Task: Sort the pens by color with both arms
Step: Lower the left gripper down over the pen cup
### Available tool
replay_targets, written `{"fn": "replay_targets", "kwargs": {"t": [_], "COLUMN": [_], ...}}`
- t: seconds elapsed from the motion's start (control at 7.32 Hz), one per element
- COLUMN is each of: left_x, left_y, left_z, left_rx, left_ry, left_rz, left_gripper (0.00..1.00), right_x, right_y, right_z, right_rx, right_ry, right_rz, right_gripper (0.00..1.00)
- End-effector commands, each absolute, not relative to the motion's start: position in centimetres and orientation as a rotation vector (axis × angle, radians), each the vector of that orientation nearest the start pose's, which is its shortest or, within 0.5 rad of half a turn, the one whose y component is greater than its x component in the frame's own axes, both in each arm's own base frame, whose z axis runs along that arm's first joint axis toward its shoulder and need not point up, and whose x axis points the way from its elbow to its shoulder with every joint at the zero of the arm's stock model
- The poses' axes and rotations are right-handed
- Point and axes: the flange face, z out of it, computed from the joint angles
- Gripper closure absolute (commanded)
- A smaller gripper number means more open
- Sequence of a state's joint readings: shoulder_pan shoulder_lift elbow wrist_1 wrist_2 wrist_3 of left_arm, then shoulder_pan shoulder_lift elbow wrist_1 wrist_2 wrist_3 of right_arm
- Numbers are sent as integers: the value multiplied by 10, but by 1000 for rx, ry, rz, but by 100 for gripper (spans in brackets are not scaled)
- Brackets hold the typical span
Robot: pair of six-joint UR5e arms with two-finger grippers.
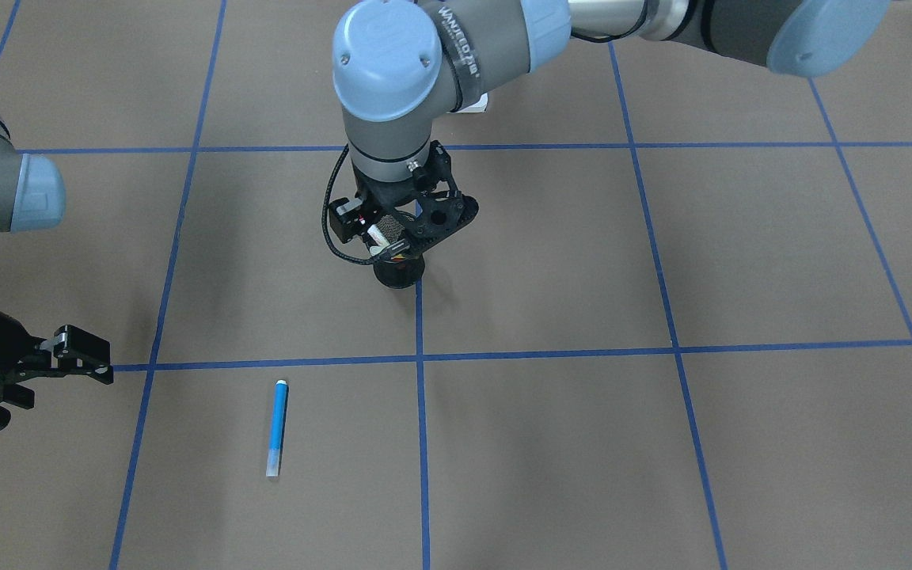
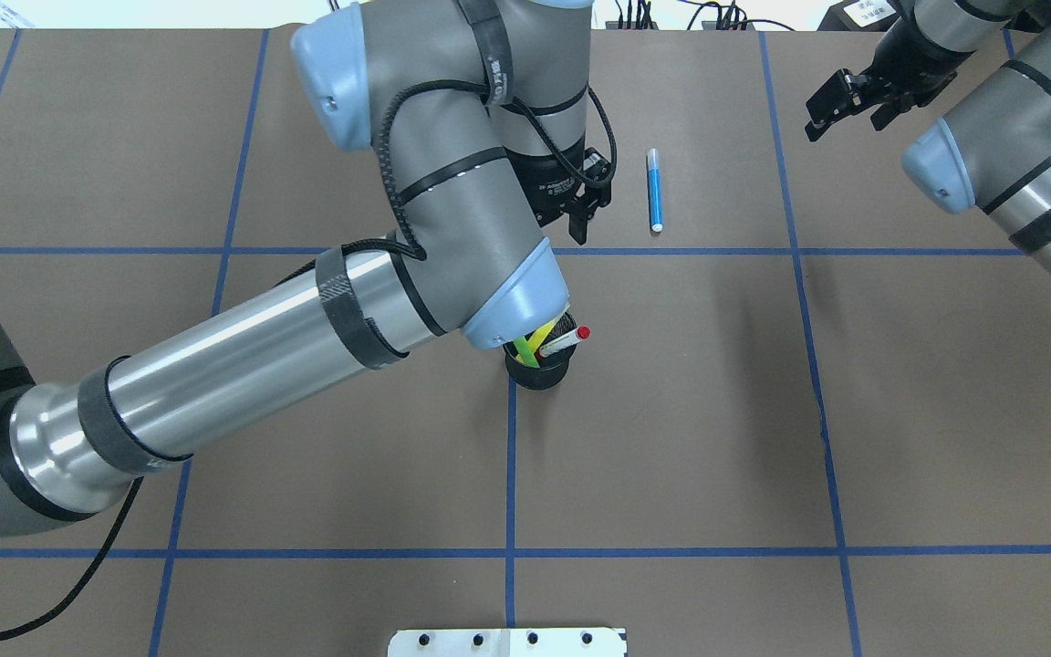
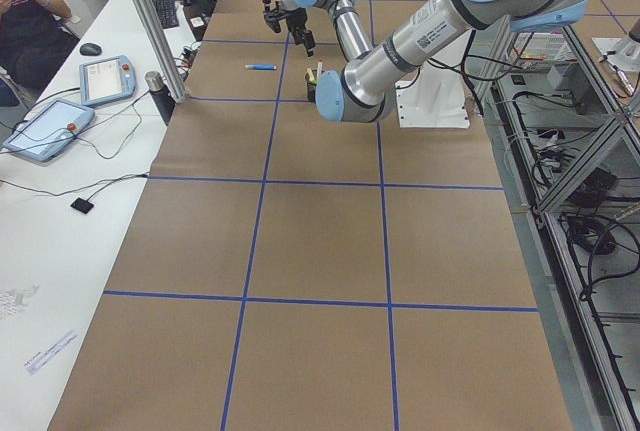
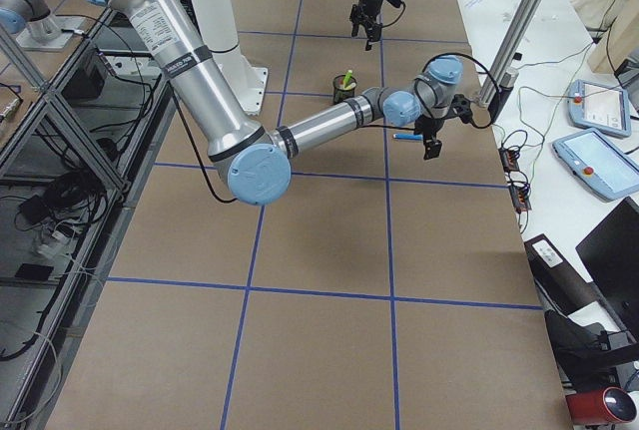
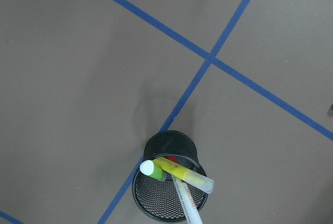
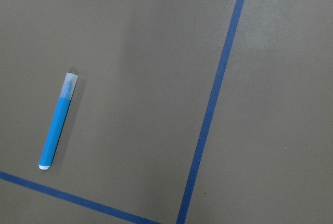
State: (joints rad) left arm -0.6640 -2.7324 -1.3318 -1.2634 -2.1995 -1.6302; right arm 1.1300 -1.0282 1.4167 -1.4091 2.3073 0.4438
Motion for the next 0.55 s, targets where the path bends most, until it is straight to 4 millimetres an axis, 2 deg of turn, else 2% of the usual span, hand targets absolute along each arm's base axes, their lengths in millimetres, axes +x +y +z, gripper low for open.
{"fn": "replay_targets", "kwargs": {"t": [0.0, 0.41], "left_x": [583, 605], "left_y": [-520, -504], "left_z": [39, 47], "left_rx": [-449, -452], "left_ry": [703, 710], "left_rz": [-516, -473], "left_gripper": [0, 0], "right_x": [-240, -240], "right_y": [-666, -666], "right_z": [390, 389], "right_rx": [162, 164], "right_ry": [-872, -874], "right_rz": [-192, -191], "right_gripper": [2, 2]}}
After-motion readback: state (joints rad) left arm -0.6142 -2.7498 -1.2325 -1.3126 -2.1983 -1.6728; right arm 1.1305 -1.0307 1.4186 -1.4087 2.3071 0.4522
